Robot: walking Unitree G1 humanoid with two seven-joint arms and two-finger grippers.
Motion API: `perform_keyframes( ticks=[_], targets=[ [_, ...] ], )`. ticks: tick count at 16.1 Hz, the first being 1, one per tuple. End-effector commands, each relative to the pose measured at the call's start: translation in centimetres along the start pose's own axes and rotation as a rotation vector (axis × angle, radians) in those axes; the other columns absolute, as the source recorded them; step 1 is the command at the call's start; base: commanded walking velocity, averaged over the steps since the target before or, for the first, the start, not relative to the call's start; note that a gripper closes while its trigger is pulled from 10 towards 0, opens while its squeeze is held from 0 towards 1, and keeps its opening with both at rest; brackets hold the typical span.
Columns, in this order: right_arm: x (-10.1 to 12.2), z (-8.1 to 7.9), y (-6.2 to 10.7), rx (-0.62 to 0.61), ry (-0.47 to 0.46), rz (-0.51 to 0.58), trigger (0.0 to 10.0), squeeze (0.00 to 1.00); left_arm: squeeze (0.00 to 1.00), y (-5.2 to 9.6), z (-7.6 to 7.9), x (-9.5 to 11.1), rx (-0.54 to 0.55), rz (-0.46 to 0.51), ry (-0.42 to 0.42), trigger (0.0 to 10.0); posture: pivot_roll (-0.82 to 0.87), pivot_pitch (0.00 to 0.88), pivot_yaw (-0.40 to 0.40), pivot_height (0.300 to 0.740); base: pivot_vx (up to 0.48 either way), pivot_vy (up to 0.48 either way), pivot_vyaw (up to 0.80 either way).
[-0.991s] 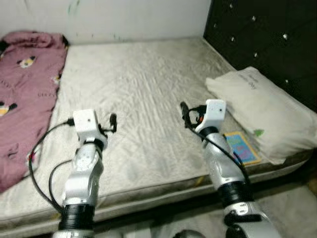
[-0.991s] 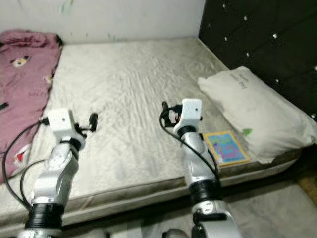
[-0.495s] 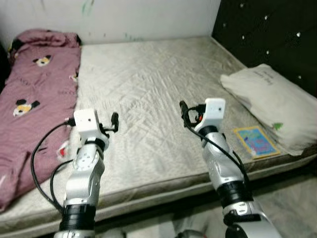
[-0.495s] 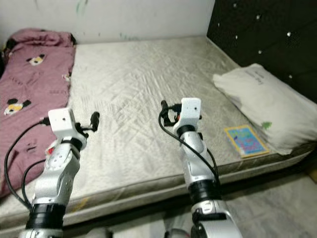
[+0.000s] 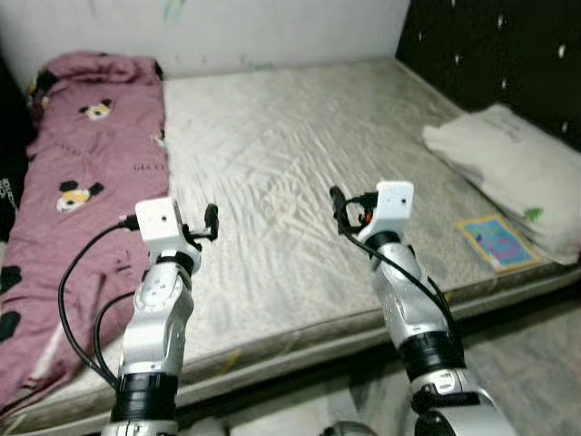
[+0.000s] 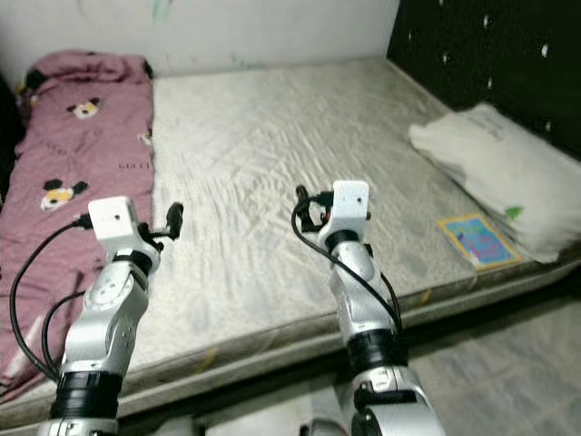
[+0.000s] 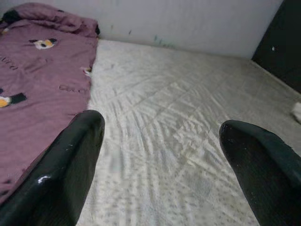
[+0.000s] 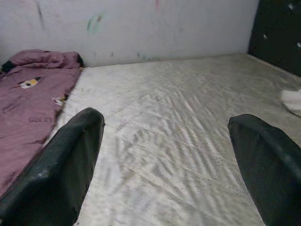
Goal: Clean up the room
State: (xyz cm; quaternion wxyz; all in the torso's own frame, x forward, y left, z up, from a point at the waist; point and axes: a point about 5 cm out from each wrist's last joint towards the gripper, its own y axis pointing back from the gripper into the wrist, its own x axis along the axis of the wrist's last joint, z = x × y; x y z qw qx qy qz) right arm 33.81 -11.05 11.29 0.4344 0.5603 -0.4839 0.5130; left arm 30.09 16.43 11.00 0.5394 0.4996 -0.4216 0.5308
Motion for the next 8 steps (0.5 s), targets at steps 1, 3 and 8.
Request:
perform_keyframes(
  ticks=[1,3,8],
  targets=[
    [0.67,-0.99,-0.38,0.037,0.005,0.021,10.0,0.00,0.00,0.03,-0.70,0.11,0.021,-0.003,-0.010,10.0,-0.05,0.000,-0.034,0.740,0.000,0.480,0.00],
    [0.64,-0.99,-0.39,0.038,0.005,0.019,10.0,0.00,0.00,0.04,-0.73,0.09,0.022,-0.005,-0.010,10.0,-0.05,0.000,-0.034,0.740,0.000,0.480,0.00],
    [0.51,-0.91,-0.40,0.038,0.005,0.010,10.0,0.00,0.00,0.07,-0.72,0.01,0.021,-0.008,-0.014,10.0,-0.05,0.000,-0.036,0.740,0.000,0.480,0.00]
  ],
)
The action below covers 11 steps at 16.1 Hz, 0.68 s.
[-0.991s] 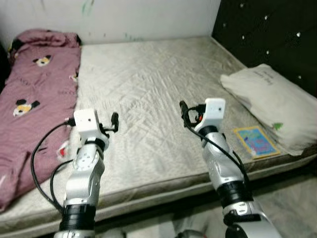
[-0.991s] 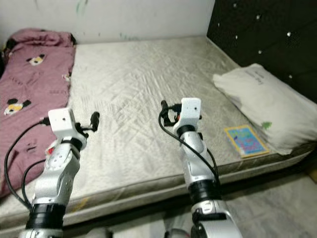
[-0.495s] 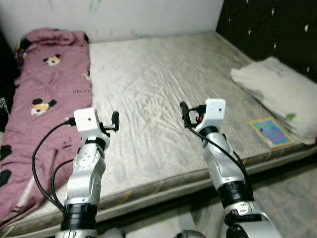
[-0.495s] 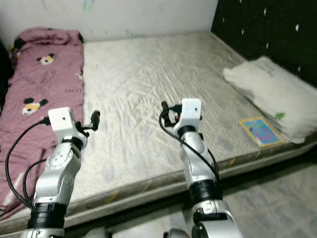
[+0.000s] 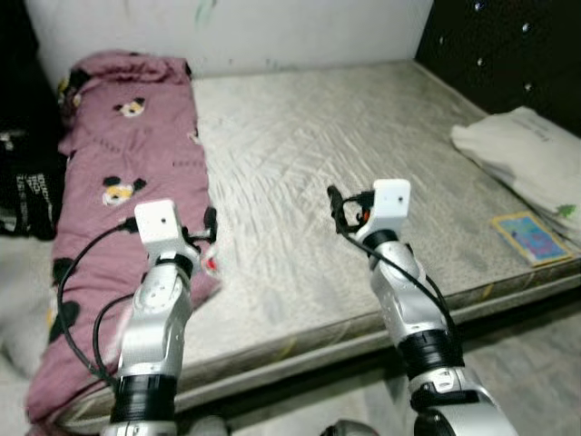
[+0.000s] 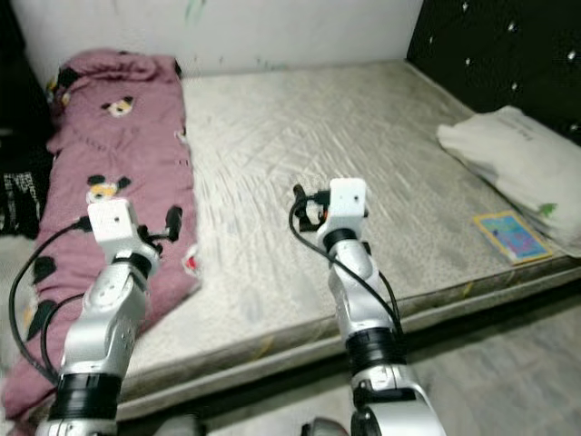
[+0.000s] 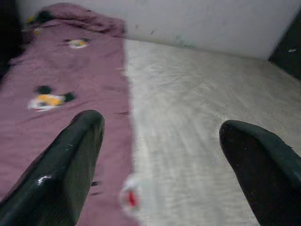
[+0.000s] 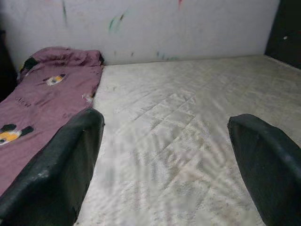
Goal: Clean up the room
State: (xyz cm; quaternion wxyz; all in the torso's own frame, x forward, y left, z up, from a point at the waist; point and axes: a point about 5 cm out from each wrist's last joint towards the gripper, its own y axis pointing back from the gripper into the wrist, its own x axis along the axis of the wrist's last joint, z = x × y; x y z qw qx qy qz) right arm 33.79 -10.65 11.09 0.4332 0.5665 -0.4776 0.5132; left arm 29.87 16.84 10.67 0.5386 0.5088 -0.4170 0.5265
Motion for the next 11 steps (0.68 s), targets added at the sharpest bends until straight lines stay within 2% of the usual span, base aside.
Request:
perform_keyframes(
  ticks=[1,9,11],
  targets=[
    [0.74,-0.53,-0.37,0.025,0.008,0.021,10.0,0.00,0.00,-0.09,-0.25,0.29,0.010,0.008,-0.005,10.0,-0.05,0.000,-0.037,0.740,0.000,0.480,0.00],
    [0.82,-0.63,-0.54,0.032,0.016,0.020,10.0,0.00,0.00,-0.14,-0.52,0.37,0.033,0.012,-0.021,10.0,-0.05,0.000,-0.039,0.740,0.000,0.479,0.00],
    [0.96,-0.69,-0.76,0.034,0.018,0.019,10.0,0.00,0.00,-0.38,-0.56,0.69,0.035,0.026,-0.038,10.0,-0.05,0.000,-0.042,0.740,0.000,0.163,0.00]
  ],
)
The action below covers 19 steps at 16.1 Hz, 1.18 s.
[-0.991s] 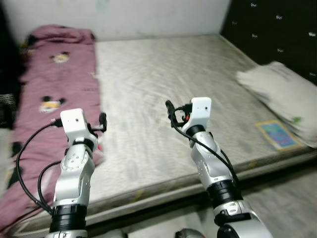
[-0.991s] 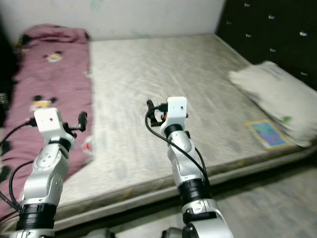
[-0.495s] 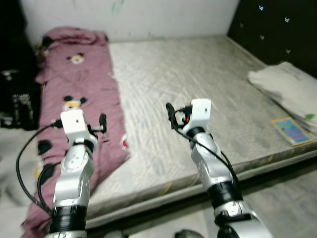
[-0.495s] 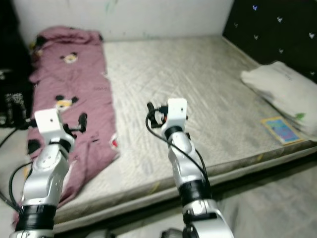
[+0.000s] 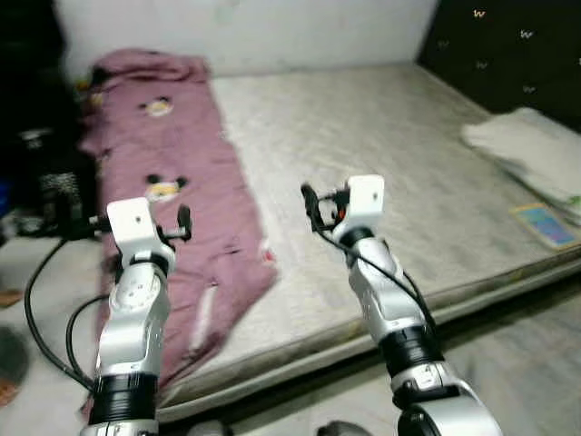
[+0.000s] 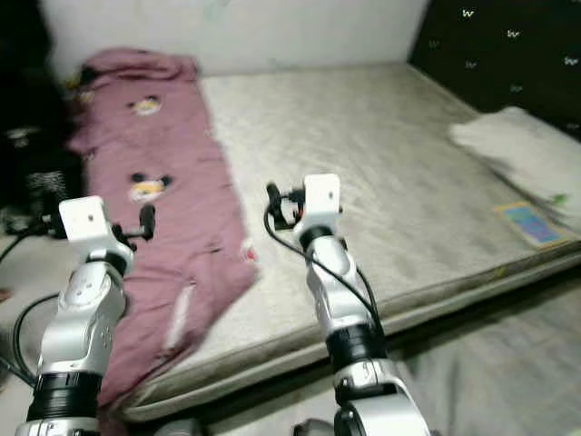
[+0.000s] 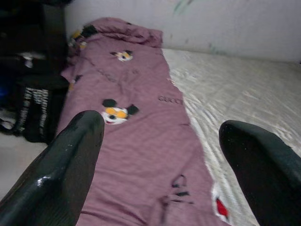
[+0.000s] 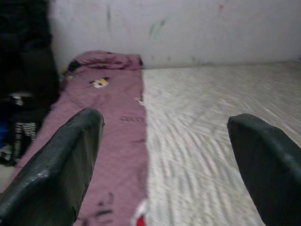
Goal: Clean up the room
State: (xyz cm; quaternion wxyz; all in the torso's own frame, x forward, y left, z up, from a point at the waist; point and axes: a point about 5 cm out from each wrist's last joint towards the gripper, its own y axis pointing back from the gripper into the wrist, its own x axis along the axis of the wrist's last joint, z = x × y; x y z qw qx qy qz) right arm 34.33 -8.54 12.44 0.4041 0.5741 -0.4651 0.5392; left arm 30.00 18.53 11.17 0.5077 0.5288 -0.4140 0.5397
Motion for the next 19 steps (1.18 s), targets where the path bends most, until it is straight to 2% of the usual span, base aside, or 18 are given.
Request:
perform_keyframes(
  ticks=[1,3,4,19],
  targets=[
    [-0.22,1.41,0.26,-0.041,0.015,-0.010,10.0,0.00,0.00,-0.09,1.01,0.11,-0.024,0.009,-0.024,10.0,-0.05,0.000,-0.042,0.740,0.000,0.000,0.00],
    [-0.05,1.19,0.17,-0.029,0.025,-0.004,10.0,0.00,0.00,-0.08,0.64,0.40,0.003,0.014,-0.055,10.0,-0.05,0.000,-0.043,0.740,0.000,0.000,0.00],
    [-0.06,1.14,0.18,-0.026,0.026,-0.003,10.0,0.00,0.00,0.04,0.56,0.36,-0.015,0.016,-0.034,10.0,-0.05,0.000,-0.043,0.740,0.000,0.000,0.00],
    [-0.06,1.14,0.18,-0.026,0.026,-0.003,10.0,0.00,0.00,0.04,0.56,0.36,-0.015,0.016,-0.034,10.0,-0.05,0.000,-0.043,0.740,0.000,0.000,0.00]
  ],
)
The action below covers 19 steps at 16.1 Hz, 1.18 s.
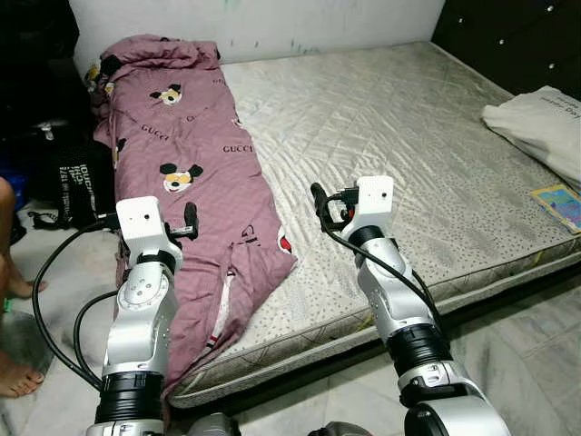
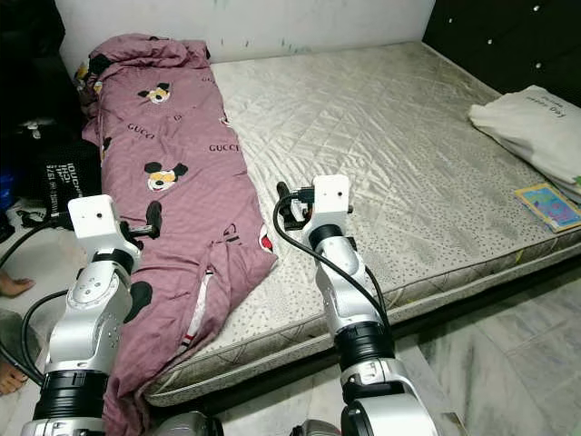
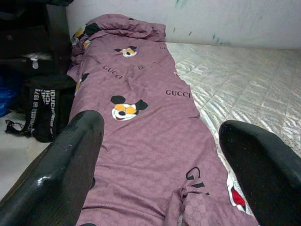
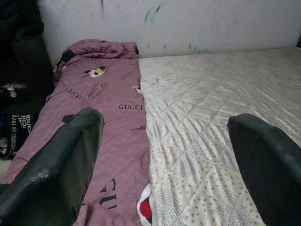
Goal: Clean up the room
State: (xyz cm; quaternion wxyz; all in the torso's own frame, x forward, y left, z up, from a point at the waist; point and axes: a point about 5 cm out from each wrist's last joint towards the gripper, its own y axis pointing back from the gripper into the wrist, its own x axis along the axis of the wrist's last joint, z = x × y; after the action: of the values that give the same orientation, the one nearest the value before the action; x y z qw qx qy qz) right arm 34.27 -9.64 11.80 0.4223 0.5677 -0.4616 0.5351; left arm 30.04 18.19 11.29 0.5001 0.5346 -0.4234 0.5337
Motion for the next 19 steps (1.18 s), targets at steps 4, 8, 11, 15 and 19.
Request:
perform_keyframes(
  ticks=[4,8,11,15,19],
  targets=[
    [1.3,-0.9,0.5,0.001,-0.058,-0.050,10.0,0.00,0.00,2.7,-1.6,0.2,-0.030,0.064,-0.053,10.0,-0.04,0.022,-0.025,0.740,0.000,0.000,0.00],
    [1.3,-0.5,1.0,0.018,-0.028,-0.061,10.0,0.00,0.00,2.5,-2.1,0.5,-0.007,0.077,-0.060,10.0,-0.05,0.019,-0.021,0.740,0.000,0.000,0.10],
    [1.5,-0.2,1.3,-0.001,-0.033,-0.090,10.0,0.00,0.00,2.7,-2.2,0.6,-0.002,0.078,-0.058,10.0,-0.05,0.015,-0.022,0.740,0.000,0.000,0.71],
    [1.0,-0.2,2.2,-0.015,-0.038,-0.093,10.0,0.00,0.00,3.2,-2.6,0.3,0.029,0.078,-0.073,10.0,-0.04,0.015,-0.023,0.740,0.000,0.000,0.74],
    [0.7,0.2,2.7,-0.069,-0.042,-0.084,10.0,0.00,0.00,3.5,-2.9,0.1,0.046,0.074,-0.059,10.0,-0.04,0.031,-0.025,0.740,0.000,0.000,0.12]
  ],
)
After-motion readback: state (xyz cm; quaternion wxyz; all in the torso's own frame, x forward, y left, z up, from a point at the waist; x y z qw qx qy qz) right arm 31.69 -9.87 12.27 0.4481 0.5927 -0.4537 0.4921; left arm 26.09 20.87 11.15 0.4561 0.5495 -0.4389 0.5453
